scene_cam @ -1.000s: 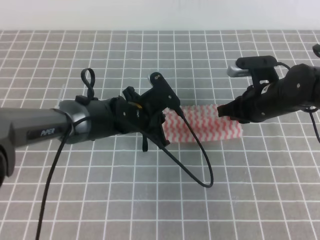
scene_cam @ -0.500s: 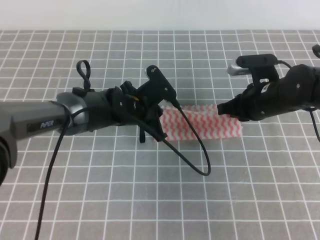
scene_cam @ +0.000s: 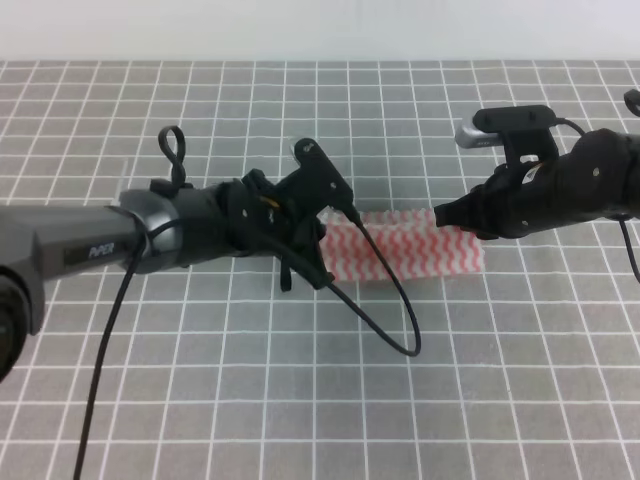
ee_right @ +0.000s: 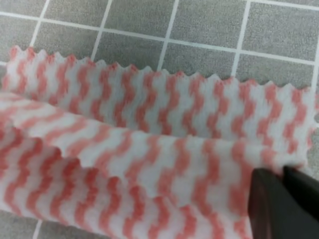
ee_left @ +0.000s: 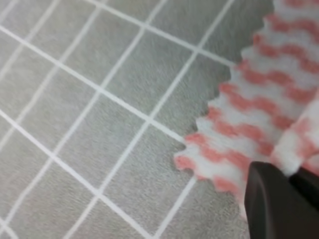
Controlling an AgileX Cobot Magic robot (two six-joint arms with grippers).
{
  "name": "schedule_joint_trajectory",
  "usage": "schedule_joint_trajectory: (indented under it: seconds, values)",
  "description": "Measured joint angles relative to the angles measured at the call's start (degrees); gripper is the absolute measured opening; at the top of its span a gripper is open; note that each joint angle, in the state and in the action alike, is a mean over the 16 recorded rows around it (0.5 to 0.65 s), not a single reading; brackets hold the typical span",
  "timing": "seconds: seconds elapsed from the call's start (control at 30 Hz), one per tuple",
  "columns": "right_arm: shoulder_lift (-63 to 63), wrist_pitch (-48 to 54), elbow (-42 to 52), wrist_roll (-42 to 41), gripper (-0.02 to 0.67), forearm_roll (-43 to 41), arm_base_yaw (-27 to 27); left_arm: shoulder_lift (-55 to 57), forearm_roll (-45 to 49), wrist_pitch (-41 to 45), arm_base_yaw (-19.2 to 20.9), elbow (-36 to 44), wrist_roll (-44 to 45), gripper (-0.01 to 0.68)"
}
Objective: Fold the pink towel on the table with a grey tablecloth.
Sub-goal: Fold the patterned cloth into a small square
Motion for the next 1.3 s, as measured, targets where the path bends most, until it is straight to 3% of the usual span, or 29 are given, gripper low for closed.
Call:
schedule_joint_trajectory:
  seconds: [1.3]
  values:
    - [1.74, -2.26, 0.1, -0.01, -0.007, -0.17, -0.01, 2.74, 0.05, 3.11, 1.4, -4.93, 0.38, -0.002]
